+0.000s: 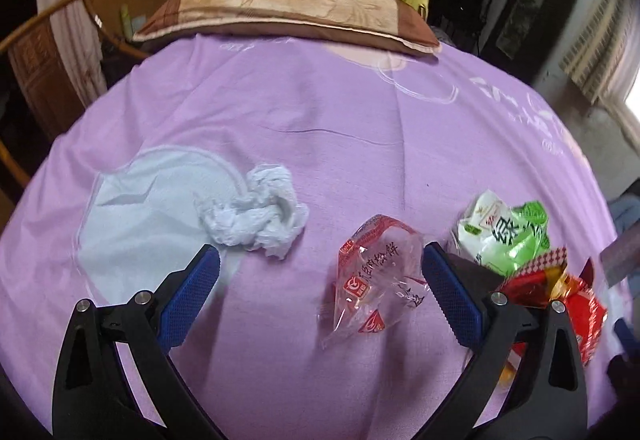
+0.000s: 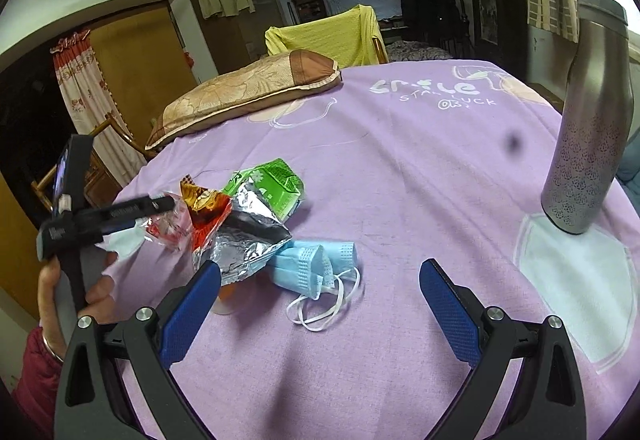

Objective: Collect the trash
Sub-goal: 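Approach the white crumpled tissue with the left tool while the right tool approaches the chip bag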

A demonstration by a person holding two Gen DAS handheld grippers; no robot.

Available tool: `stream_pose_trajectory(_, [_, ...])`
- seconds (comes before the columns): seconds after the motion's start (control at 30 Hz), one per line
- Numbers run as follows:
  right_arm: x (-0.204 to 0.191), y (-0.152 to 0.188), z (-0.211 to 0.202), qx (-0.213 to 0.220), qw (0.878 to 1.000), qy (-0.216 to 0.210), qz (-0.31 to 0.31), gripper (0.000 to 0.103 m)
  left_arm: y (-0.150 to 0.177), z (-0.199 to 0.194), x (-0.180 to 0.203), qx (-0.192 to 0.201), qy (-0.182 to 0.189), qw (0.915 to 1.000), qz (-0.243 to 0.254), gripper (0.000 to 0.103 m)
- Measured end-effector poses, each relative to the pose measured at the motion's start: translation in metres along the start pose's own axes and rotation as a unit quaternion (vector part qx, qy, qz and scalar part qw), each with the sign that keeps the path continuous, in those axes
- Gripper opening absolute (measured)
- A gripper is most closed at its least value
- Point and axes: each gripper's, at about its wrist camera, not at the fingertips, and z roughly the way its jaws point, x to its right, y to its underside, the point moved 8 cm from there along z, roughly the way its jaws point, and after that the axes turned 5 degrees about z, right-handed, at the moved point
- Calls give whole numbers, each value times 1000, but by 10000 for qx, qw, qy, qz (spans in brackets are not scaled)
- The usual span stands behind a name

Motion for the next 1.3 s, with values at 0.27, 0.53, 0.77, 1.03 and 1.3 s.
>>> stream_pose_trajectory(0.27, [0,-1,-4,78,10000,-18,25,98,-9,-22,-35,358,177,9968,-696,97])
stream_pose_trajectory(0.53, [-4,2,-5,36,10000,-65,-25,98,-1,-17,12,182,740,9971,61,97])
stream_pose_trajectory(0.77, [-7,4,-6,-1,9999,-145,-29,98,7,11,13,-249,780,9966,38,97])
stream_pose_trajectory(1.03, [-3,6,-5,-116,9996,-213,135,98,-2,18,-24,-160,474,9972,-553,97])
stream_pose_trajectory(1.3, [-4,8,-5,-173,9991,-339,199,98,-23,-9,-64,527,-13,9946,-896,97])
